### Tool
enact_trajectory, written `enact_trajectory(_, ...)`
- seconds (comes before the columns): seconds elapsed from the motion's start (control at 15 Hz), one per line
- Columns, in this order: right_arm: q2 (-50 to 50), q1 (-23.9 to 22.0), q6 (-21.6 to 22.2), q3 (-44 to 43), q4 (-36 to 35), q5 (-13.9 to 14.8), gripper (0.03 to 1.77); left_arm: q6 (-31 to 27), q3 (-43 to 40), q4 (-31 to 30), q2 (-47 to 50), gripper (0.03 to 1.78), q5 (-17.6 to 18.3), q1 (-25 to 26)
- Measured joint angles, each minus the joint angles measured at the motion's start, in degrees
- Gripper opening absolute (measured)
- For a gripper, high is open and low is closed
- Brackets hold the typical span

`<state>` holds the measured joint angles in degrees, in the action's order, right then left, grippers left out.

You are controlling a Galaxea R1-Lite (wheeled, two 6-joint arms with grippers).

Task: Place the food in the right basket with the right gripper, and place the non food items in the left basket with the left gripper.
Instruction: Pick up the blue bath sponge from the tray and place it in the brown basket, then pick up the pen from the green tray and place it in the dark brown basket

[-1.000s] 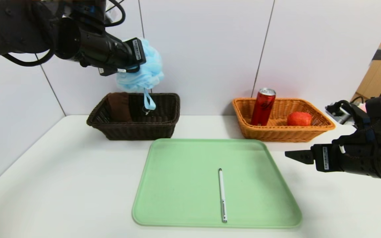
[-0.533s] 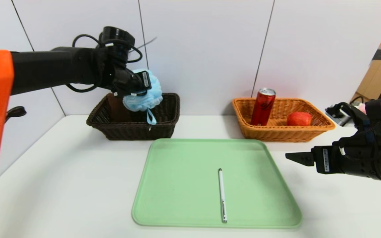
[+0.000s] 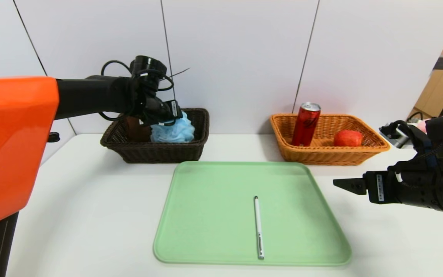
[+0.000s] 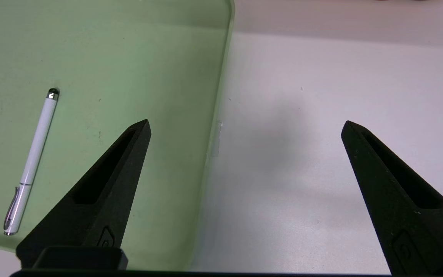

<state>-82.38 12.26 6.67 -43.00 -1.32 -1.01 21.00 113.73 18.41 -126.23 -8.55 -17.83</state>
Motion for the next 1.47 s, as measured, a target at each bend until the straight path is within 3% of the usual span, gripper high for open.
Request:
enact_trajectory(0.27, 0.3, 0.02, 0.09, 0.37, -0.05, -0.02, 1.71, -3.29, 0.0, 0.05, 5.62, 1.49, -1.84, -0.41)
enact_trajectory(0.47, 0.68, 0.02, 0.16, 1.21, -0.26, -0.02, 1.71, -3.69, -1.9, 1.6, 13.01, 1.56, -2.08, -4.93)
enact_trajectory(0.67, 0.9, -0.02, 0.16, 2.04, -0.61, -0.02, 1.71, -2.77, -4.5, 11.8, 18.76, 1.61, -3.96, -13.49)
enact_trajectory(0.8, 0.9, -0.06, 0.13, 2.29, -0.59, 0.0, 1.71, 0.93, -4.46, 21.69, 20.44, 1.63, -6.91, -20.11)
enact_trajectory(1.0, 0.94, -0.06, 0.22, 2.95, -0.74, 0.0, 1.71, 8.07, -1.57, 33.88, 18.8, 1.65, -8.16, -28.96)
enact_trajectory(1.27, 0.94, -0.23, 0.49, 3.5, -0.74, -0.02, 1.71, 16.37, -0.28, 35.39, 12.09, 1.67, -8.29, -37.43)
enact_trajectory(1.47, 0.88, -0.63, 0.6, 4.19, -0.77, -0.15, 1.71, 20.5, 0.02, 31.51, 7.22, 1.68, -8.34, -40.66)
